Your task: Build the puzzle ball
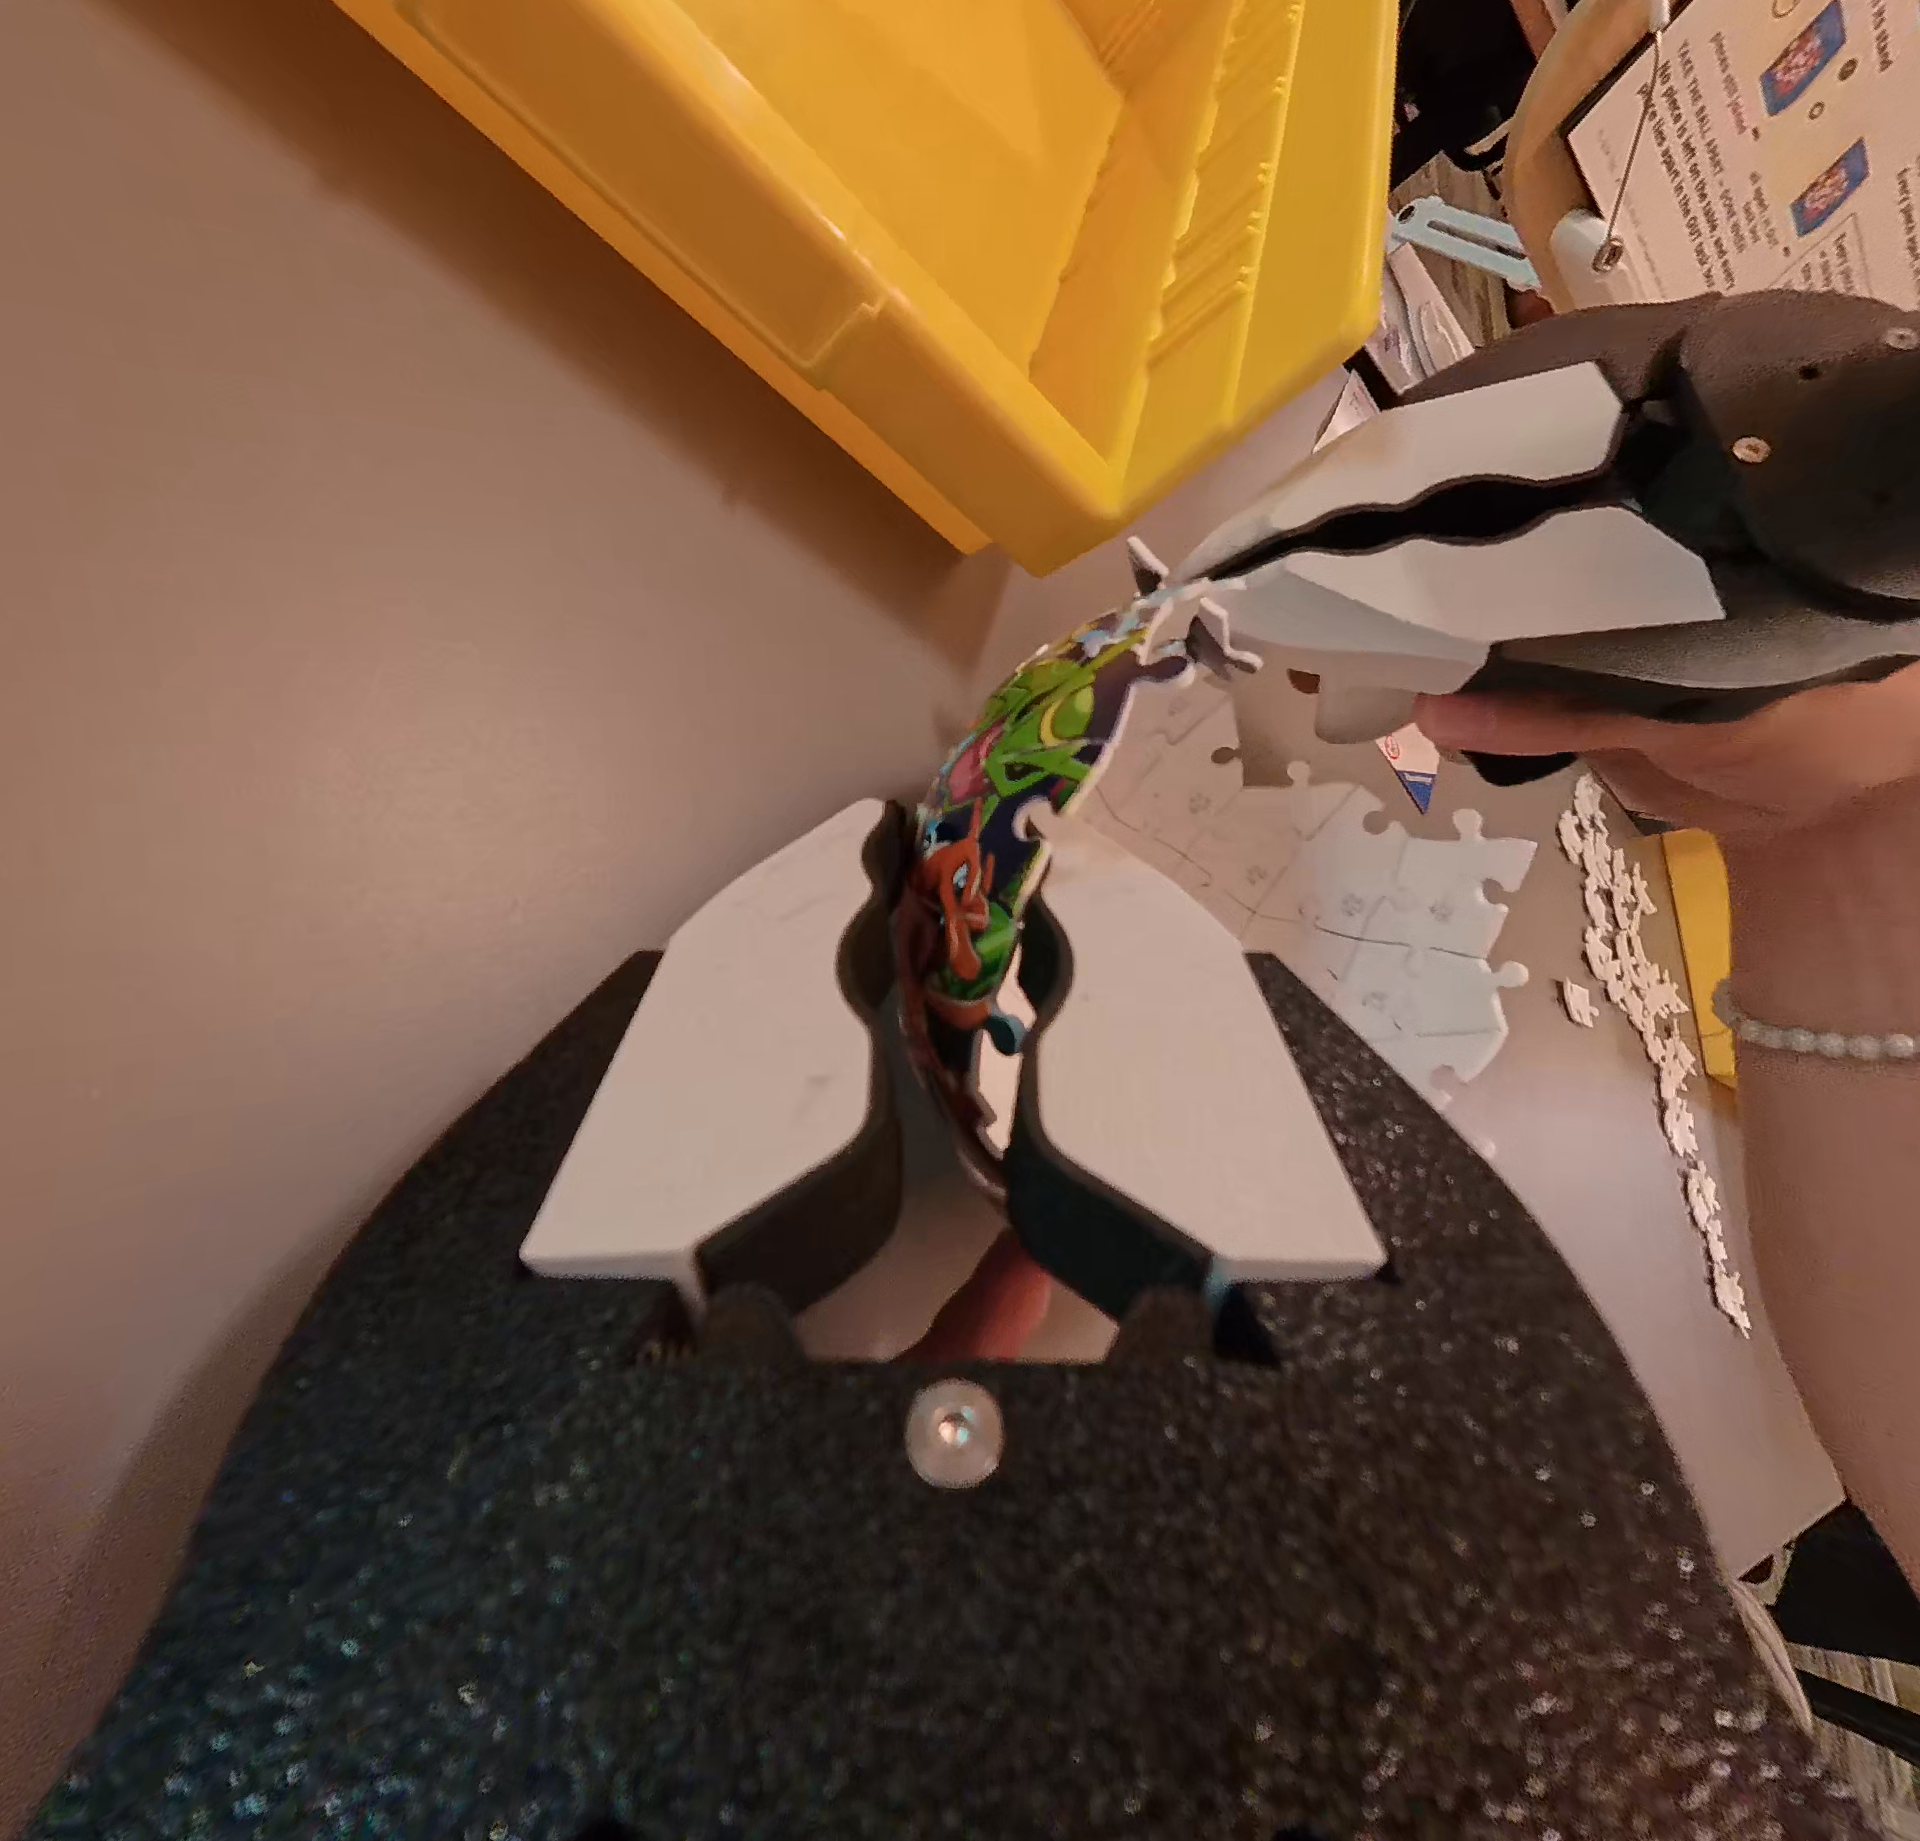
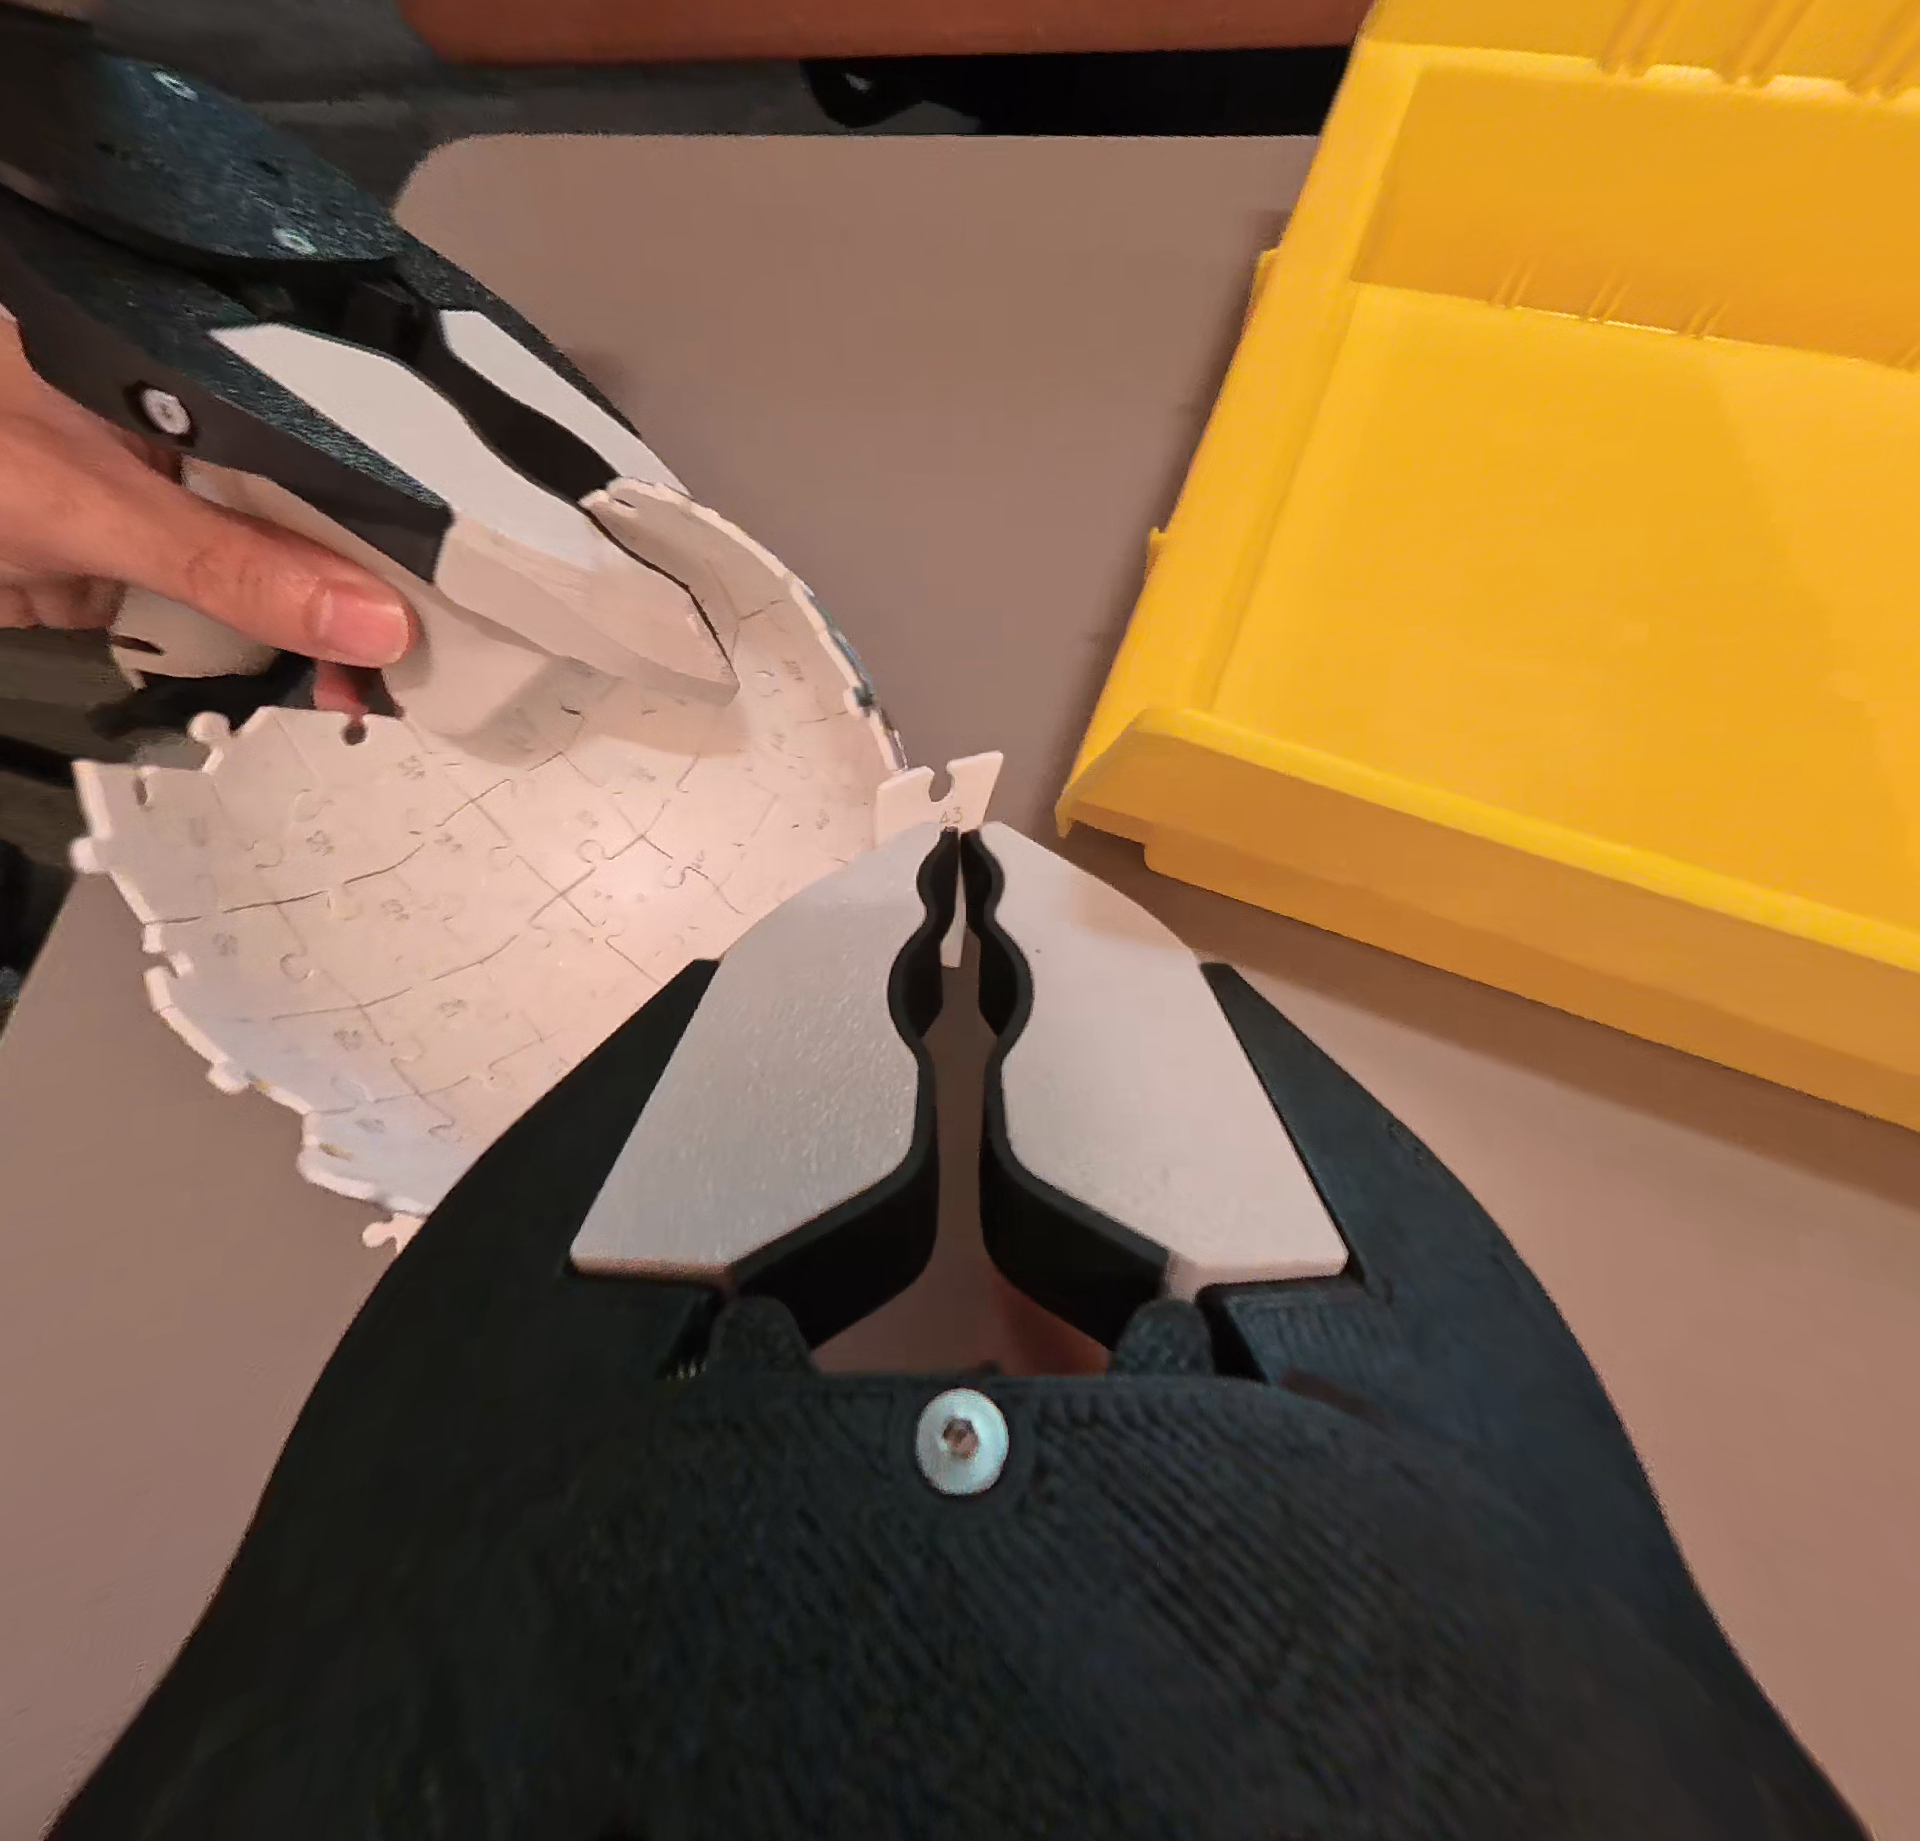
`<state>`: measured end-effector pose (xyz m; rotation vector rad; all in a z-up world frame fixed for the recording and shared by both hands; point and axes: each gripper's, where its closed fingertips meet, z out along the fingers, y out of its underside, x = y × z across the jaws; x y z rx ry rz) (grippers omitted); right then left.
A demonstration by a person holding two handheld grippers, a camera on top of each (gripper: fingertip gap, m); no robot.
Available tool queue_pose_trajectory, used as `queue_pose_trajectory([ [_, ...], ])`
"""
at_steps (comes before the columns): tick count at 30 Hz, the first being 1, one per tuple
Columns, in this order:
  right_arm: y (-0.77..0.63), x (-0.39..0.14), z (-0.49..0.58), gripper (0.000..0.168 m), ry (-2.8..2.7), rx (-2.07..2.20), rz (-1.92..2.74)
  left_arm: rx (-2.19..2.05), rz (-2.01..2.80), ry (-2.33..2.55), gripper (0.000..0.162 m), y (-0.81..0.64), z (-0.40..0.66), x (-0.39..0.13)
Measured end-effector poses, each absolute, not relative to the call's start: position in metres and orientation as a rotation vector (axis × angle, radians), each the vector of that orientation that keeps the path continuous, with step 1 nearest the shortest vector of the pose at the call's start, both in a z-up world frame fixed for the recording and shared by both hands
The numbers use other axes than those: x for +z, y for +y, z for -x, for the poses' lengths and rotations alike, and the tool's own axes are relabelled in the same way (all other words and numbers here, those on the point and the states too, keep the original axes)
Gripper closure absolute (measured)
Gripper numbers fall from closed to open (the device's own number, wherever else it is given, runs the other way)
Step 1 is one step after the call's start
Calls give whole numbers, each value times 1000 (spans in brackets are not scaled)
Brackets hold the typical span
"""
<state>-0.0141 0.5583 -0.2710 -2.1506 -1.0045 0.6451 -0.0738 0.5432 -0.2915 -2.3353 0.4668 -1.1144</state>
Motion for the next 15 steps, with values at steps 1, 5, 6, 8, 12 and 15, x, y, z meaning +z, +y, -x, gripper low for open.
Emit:
queue_pose_trajectory([
  [1,557,-270,15,168,-1017,674,2137,-1114,2333,473,144,543,74,-291],
  [5,554,-269,15,167,-1064,739,2089,-1118,2328,491,145,542,74,-291],
  [6,553,-269,15,167,-1076,747,2084,-1120,2327,498,145,542,74,-291],
  [8,550,-268,14,168,-1099,769,2070,-1122,2326,508,145,541,73,-291],
  [12,549,-268,12,166,-1121,777,2046,-1119,2322,526,145,540,71,-291],
  [15,549,-268,11,163,-1121,790,2031,-1119,2318,535,145,539,71,-290],
])
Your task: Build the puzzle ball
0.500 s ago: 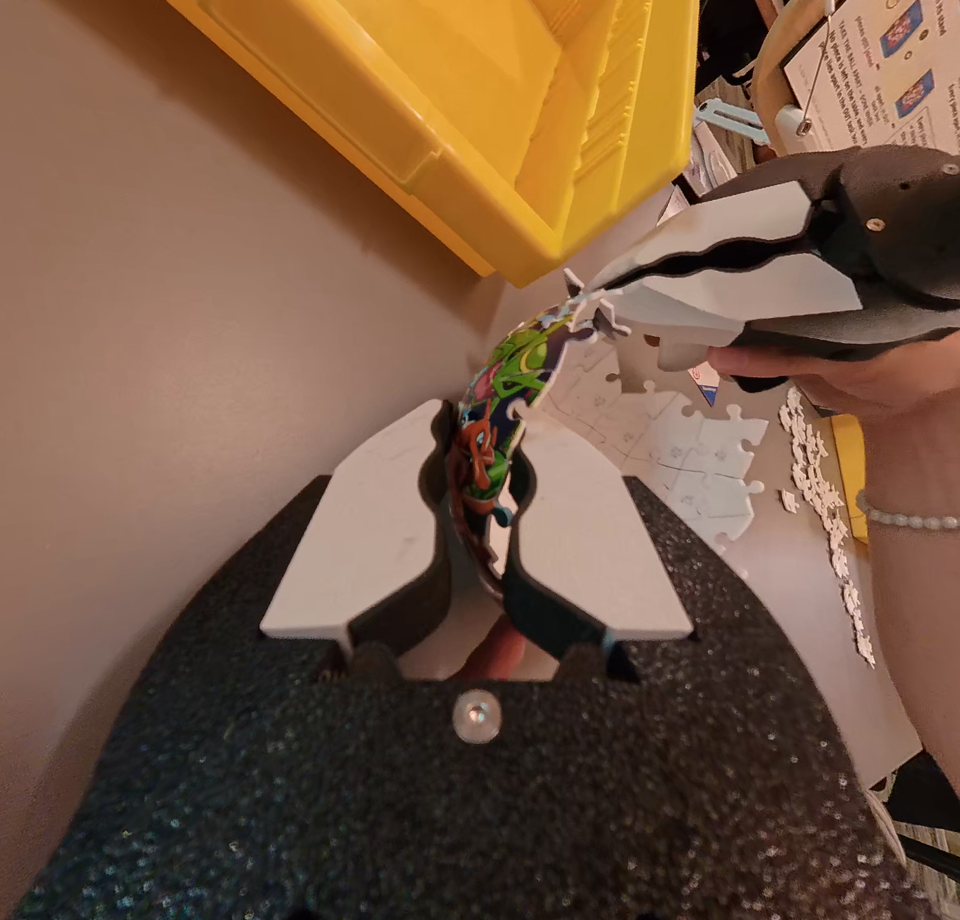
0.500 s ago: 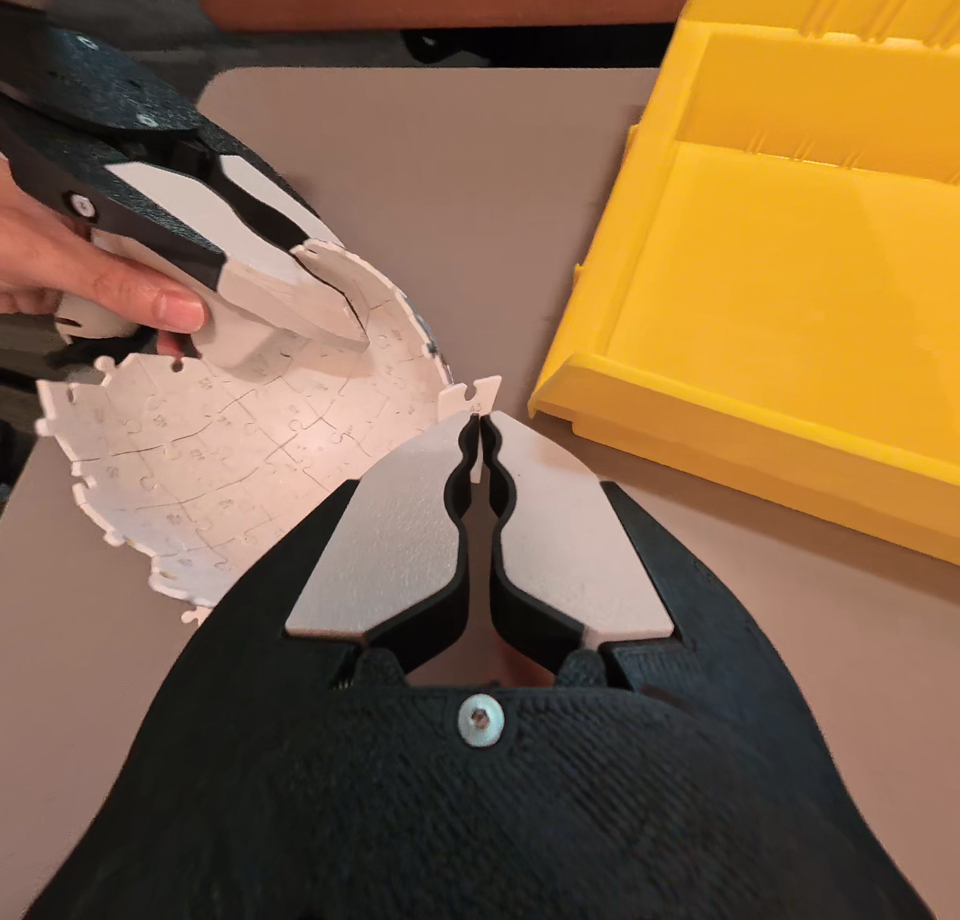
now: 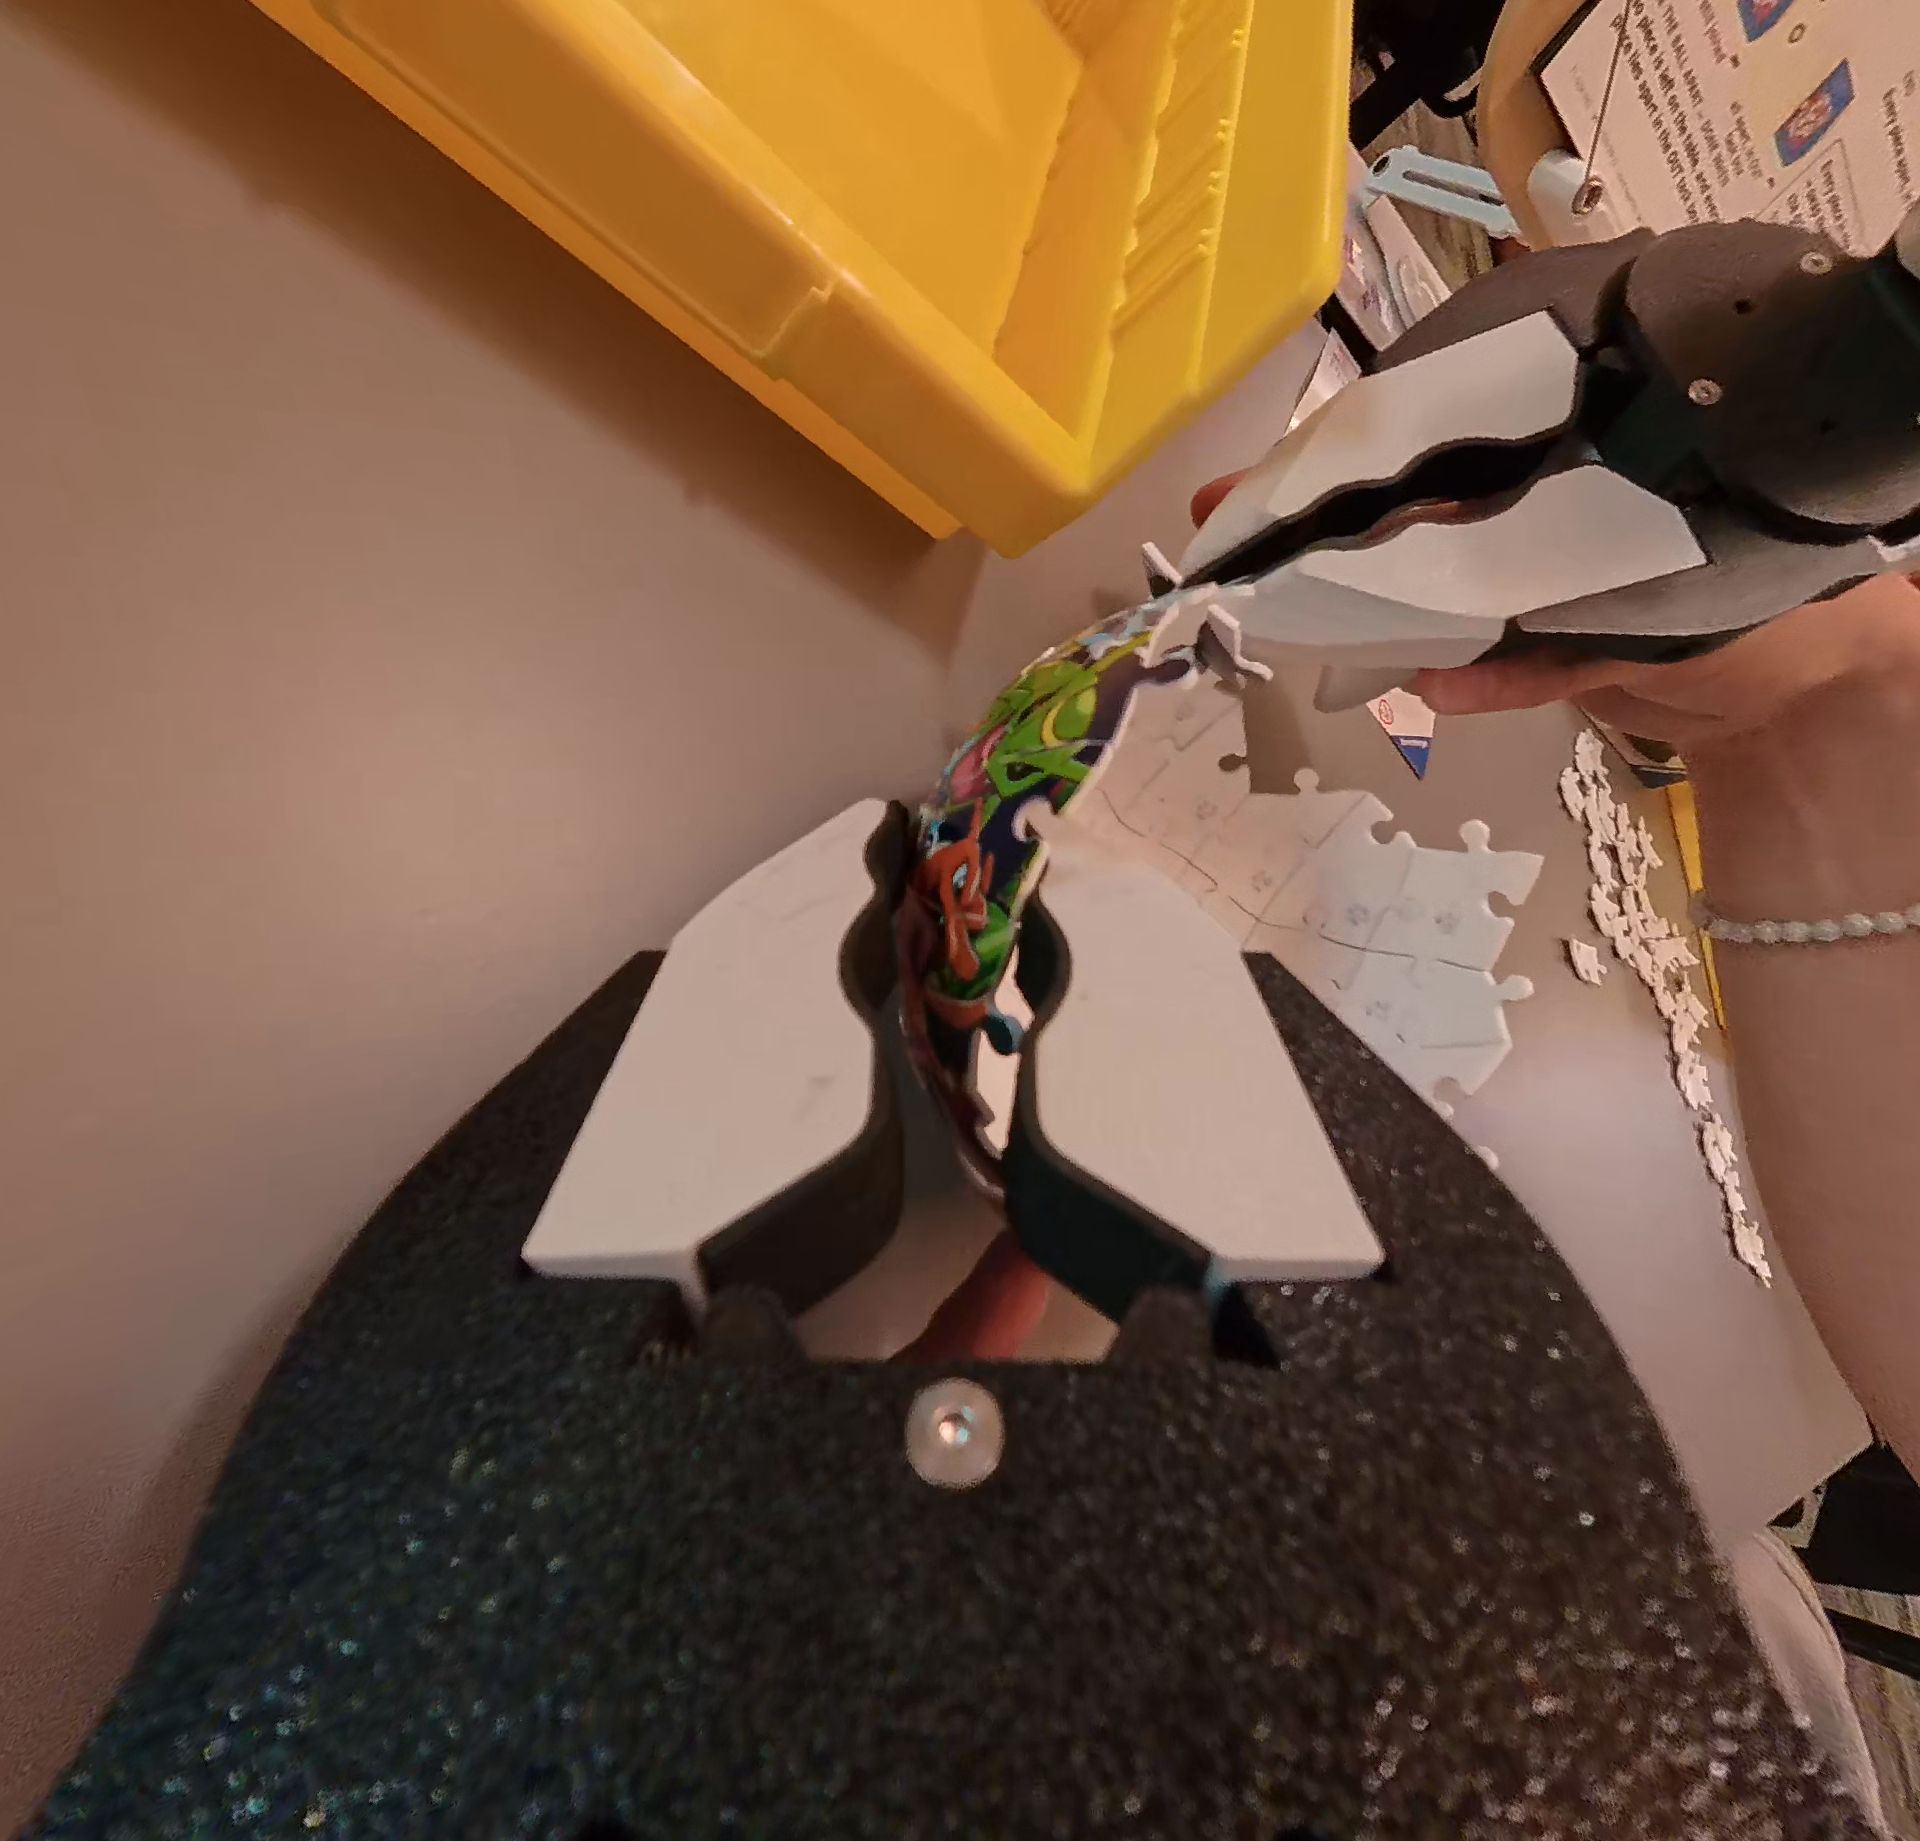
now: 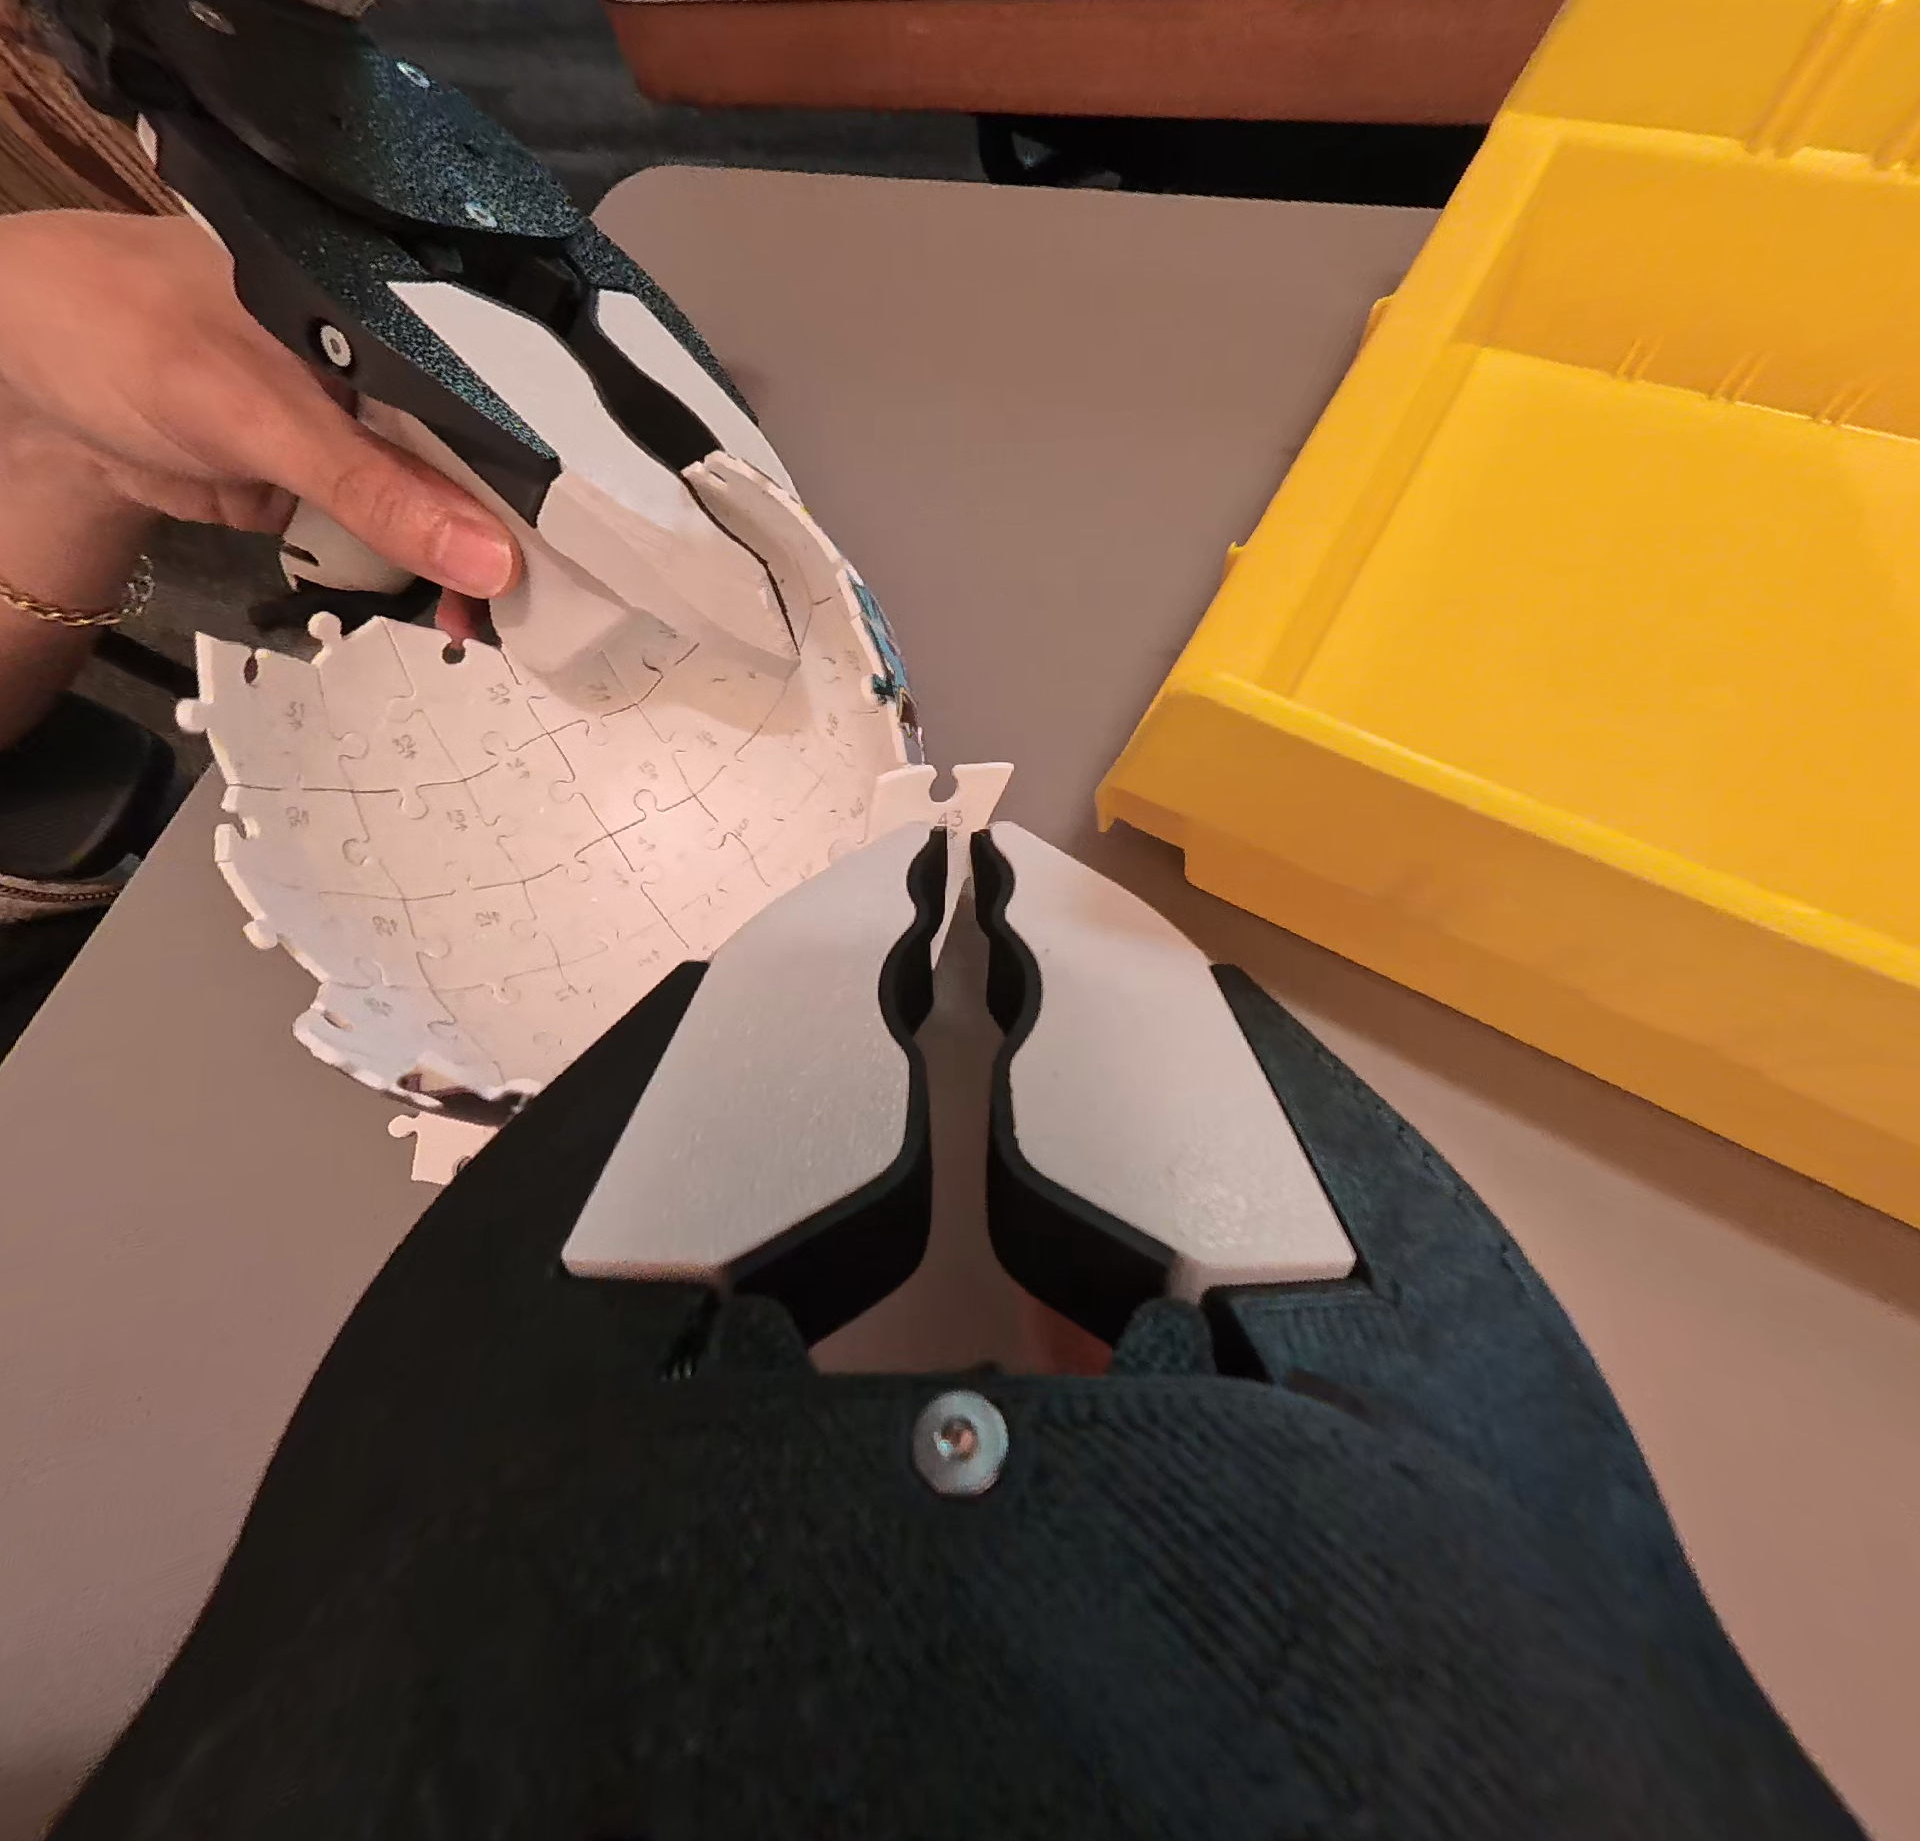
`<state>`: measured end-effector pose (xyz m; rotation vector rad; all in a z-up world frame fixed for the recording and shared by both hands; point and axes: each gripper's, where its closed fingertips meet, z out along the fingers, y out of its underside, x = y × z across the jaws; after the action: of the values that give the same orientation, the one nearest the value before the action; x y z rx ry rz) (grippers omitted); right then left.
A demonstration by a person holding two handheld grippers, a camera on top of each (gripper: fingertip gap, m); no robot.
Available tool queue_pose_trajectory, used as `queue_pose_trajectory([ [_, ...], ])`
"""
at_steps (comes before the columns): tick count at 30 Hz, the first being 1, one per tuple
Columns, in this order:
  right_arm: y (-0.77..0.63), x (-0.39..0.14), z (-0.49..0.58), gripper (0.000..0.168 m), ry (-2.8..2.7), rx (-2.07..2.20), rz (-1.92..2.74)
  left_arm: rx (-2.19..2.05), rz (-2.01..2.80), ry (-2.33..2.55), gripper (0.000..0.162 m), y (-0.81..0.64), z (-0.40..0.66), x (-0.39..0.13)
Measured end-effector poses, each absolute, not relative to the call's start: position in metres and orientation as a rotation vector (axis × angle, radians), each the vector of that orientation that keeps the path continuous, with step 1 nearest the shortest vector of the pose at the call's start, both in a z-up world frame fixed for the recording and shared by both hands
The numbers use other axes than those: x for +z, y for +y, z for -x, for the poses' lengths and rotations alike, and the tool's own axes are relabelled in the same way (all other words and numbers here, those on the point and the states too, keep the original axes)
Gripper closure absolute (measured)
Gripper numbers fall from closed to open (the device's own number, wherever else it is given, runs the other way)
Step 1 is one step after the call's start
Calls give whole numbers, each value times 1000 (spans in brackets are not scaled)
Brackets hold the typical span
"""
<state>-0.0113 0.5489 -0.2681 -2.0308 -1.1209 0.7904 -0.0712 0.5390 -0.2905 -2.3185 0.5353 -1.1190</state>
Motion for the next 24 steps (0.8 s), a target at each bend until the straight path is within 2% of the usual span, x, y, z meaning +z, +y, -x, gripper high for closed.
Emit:
queue_pose_trajectory([
  [4,549,-269,10,161,-1095,811,2033,-1114,2316,545,145,539,71,-290],
  [9,544,-266,11,146,-1088,873,2023,-1115,2311,555,145,538,71,-291],
  [12,547,-273,8,145,-1092,816,2057,-1105,2316,557,145,538,71,-291],
  [18,546,-272,11,145,-1134,810,2019,-1102,2315,553,146,539,71,-291],
  [24,539,-270,17,157,-1300,722,1950,-1093,2315,557,146,540,72,-292],
])
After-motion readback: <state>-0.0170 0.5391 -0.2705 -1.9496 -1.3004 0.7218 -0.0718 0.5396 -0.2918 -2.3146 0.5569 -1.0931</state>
